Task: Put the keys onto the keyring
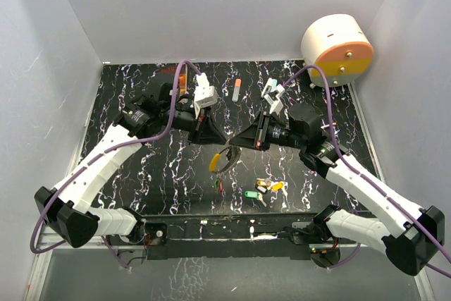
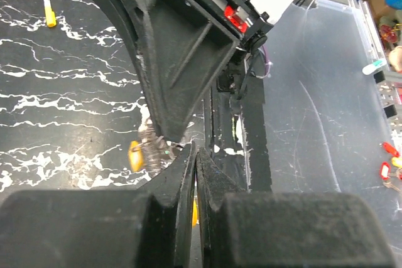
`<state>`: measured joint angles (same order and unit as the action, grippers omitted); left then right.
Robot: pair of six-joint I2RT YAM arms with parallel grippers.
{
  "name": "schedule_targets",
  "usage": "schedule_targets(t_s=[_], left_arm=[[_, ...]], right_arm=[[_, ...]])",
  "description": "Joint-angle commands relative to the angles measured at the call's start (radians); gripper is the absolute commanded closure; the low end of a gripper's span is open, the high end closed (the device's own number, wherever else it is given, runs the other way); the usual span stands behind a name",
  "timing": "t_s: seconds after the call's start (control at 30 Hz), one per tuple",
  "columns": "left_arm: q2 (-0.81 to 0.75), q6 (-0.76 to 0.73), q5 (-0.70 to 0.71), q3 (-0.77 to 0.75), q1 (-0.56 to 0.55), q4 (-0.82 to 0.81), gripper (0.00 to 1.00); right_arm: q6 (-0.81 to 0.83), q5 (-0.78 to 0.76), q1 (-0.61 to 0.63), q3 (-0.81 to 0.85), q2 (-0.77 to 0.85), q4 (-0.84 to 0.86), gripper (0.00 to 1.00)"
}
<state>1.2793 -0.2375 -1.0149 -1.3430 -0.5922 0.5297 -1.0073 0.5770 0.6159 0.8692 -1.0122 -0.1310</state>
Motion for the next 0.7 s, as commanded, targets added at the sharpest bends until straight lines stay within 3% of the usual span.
schedule_targets(t_s=[0.0,0.17,0.4,0.67], left_arm=[[-0.013,0.134,-0.076,0.019,0.0,-0.036,0.99],[-0.017,0.252,-0.122,0.056,0.002,-0.117,1.0],[-0.005,0.493,-0.194,0.147,0.0,-0.303,0.98],[0.022,0.547,-0.186,0.147,-0.001,-0.337,0.86]], right_arm=[[-0.066,-0.125,-0.004,0.011,0.058,0.053,0.92],[-0.072,-0.274,-0.005,0.021,0.099,0.004,0.92],[-0.082,-0.317,-0.004,0.037,0.1,0.008,0.92],[-0.09,-0.308,-0.005,0.044,0.092,0.024,0.92]])
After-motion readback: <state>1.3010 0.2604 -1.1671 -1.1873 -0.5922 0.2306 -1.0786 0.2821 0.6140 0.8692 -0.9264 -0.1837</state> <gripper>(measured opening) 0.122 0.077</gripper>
